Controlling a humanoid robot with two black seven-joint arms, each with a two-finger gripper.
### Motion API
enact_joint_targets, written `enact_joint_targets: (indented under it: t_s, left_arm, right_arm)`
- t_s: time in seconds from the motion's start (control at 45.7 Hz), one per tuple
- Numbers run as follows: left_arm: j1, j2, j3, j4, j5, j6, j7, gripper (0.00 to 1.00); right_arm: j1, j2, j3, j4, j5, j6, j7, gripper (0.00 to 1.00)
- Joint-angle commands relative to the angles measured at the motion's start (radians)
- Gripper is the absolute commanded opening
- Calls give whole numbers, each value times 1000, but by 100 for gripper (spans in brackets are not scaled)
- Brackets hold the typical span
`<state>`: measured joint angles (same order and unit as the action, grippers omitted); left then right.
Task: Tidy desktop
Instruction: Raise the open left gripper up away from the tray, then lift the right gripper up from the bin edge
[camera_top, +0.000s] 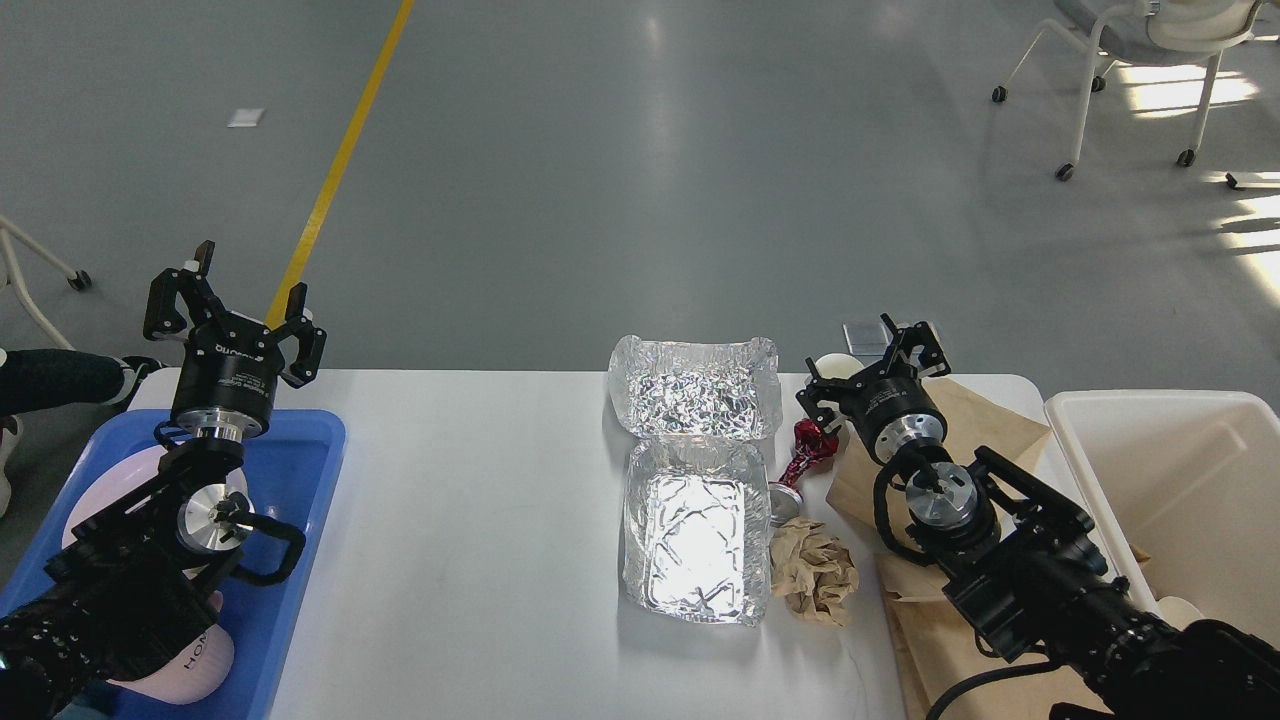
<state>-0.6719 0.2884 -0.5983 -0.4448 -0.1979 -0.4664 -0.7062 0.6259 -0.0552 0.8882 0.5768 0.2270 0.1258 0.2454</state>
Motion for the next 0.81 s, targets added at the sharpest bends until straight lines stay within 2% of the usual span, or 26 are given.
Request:
enact_joint_targets:
  t_s: [0.0, 0.547, 0.788]
  left_arm:
    - [0, 0, 0, 0, 0, 0, 1, 97]
    - [0, 0, 0, 0, 0, 0, 1, 97]
    - [0, 0, 0, 0, 0, 0, 1, 96]
  right_arm:
    - [0, 0, 0, 0, 0, 0, 0, 100]
    - [20, 0, 0, -6, 0, -8, -11, 100]
    - [61, -35, 9, -8, 0, -8, -12, 100]
